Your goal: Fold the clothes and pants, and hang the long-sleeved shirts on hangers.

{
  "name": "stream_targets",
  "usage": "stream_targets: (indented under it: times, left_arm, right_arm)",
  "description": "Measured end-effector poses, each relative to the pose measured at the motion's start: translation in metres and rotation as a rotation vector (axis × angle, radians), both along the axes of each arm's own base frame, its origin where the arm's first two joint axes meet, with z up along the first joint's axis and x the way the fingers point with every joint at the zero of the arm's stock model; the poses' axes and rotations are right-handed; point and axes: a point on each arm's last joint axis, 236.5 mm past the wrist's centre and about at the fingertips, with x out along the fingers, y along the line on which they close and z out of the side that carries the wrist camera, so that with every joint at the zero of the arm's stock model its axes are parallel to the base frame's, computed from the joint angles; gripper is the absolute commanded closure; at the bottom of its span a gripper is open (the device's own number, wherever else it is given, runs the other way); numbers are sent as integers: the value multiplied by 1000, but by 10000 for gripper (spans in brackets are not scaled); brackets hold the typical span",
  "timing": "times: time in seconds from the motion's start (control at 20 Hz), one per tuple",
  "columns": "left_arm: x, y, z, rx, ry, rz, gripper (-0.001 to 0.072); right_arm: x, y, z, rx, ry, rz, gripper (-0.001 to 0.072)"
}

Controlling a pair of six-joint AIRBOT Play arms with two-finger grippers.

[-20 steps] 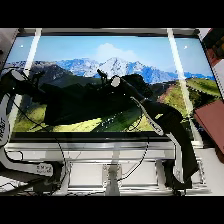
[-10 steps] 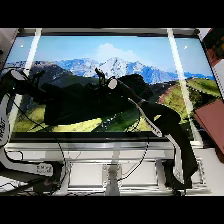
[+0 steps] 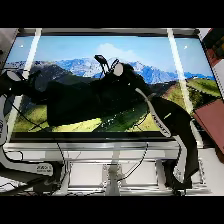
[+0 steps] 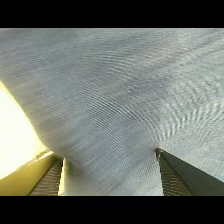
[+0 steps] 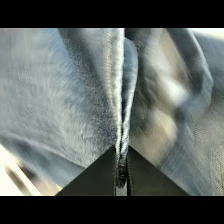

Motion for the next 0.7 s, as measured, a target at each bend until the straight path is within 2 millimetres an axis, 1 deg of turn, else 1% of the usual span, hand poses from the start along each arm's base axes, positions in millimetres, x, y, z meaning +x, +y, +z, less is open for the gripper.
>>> stream_targets:
  times: [0.05, 0.1, 0.15, 0.3, 0.35, 0.4, 0.45, 0.5, 0.6, 0.7]
  left_arm:
    - [0, 4, 0, -4, -1, 15, 44]
    - [0, 7, 1, -11, -4, 29, 2]
    - [1, 8, 2, -22, -6, 43, 2]
    - [1, 8, 3, -52, -8, 71, 2]
    - [0, 6, 2, -63, -3, 76, 2]
    - [-2, 4, 0, -74, 4, 81, 1]
    - [-6, 2, -3, -83, 15, 83, 2]
    - [-10, 0, -7, -93, 29, 87, 2]
    - [-16, -7, -14, -118, 47, 98, 6]
    - [-13, -13, -19, -144, 31, 120, 19]
  right_arm:
    - [-10, -14, -3, -55, 36, 25, 677]
    - [-21, -24, -7, -97, 72, 48, 676]
    - [-32, -31, -13, -137, 105, 69, 676]
    - [-71, -37, -35, -225, 201, 139, 673]
    - [-81, -37, -41, -244, 219, 155, 588]
    - [-88, -36, -47, -261, 231, 168, 366]
    - [-95, -36, -50, -275, 240, 181, 248]
    - [-98, -35, -52, -279, 243, 187, 248]
    - [-99, -34, -52, -286, 233, 191, 248]
    - [-92, -37, -50, -298, 210, 186, 248]
